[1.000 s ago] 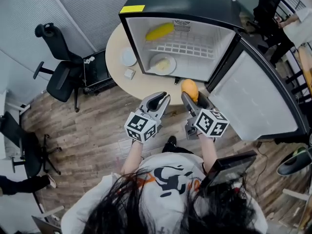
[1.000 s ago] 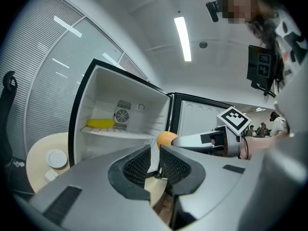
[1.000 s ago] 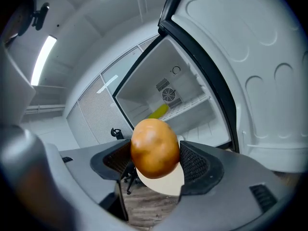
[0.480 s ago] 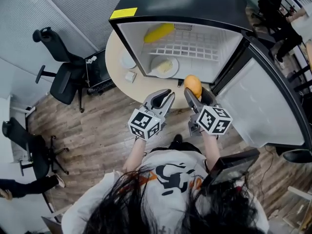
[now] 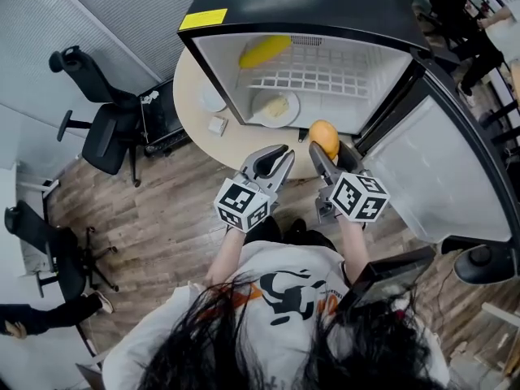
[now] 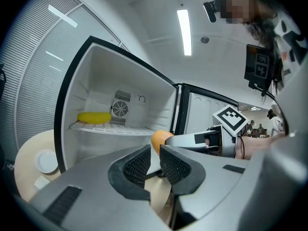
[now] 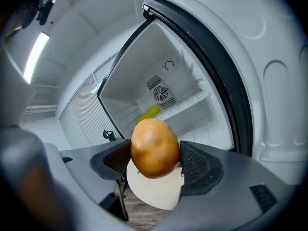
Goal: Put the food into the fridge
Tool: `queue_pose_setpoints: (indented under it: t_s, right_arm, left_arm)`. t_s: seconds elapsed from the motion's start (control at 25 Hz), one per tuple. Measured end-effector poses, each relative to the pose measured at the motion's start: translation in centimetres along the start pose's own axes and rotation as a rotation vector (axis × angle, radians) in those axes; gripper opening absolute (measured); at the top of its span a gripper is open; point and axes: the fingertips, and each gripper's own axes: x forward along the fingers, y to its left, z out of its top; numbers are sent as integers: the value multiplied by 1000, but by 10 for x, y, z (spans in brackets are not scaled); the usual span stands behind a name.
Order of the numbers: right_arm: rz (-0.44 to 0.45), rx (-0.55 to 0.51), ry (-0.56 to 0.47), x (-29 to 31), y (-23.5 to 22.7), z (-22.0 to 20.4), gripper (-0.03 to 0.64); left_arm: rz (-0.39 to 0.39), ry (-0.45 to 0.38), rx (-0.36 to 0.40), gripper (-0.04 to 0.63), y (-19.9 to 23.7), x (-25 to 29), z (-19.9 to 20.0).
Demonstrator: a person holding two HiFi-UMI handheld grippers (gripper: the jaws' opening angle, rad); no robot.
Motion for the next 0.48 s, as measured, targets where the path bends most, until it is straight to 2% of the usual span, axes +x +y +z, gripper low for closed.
queue_pose_setpoints:
  t_s: [0.48]
  right_arm:
    - [-110,-2,-83,16,2,22,327]
  left_arm:
    - [-113,11,21,54,29,9,14]
